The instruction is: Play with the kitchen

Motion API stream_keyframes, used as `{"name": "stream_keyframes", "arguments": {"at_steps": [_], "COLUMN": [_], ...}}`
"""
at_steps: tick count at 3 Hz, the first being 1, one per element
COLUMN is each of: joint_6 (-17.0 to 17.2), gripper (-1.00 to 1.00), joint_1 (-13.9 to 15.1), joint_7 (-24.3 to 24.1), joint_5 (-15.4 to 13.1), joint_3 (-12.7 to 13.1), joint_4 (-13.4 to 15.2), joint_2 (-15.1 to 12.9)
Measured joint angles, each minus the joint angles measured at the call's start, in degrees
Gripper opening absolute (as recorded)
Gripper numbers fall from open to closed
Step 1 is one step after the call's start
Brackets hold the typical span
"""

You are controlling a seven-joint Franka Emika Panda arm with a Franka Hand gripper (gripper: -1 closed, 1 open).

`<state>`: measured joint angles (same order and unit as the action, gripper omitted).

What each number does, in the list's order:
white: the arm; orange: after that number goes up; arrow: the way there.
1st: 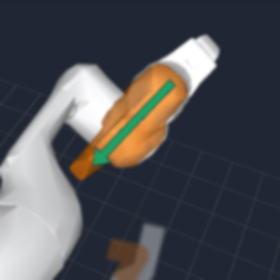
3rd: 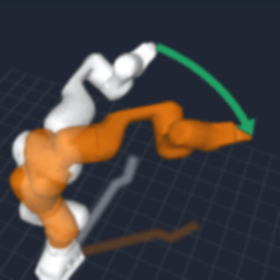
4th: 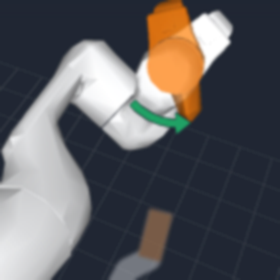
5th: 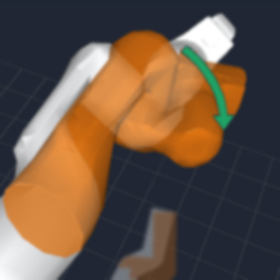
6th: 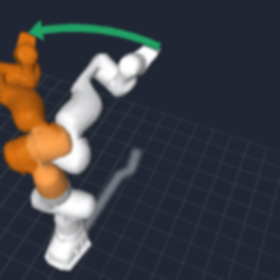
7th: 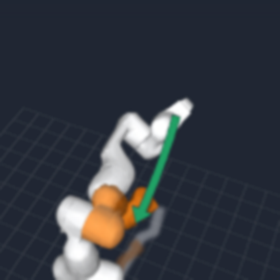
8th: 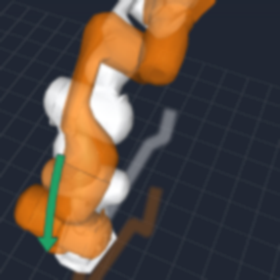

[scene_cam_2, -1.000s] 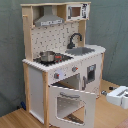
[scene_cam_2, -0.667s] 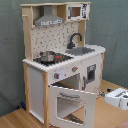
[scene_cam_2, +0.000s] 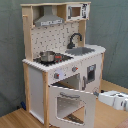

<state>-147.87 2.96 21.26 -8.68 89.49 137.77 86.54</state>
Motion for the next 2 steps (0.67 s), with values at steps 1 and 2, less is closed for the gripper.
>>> {"name": "stream_keyframes", "arguments": {"at_steps": [1, 2], "joint_6": [-1.1, -1.6], "gripper": [1.00, 1.00], "joint_1": [3.4, 6.6], "joint_7": [-3.9, -7.9], "joint_5": [-1.0, -2.2], "joint_3": [0.0, 0.0], "joint_4": [-3.0, -5.9], "joint_2": [0.0, 0.0]}}
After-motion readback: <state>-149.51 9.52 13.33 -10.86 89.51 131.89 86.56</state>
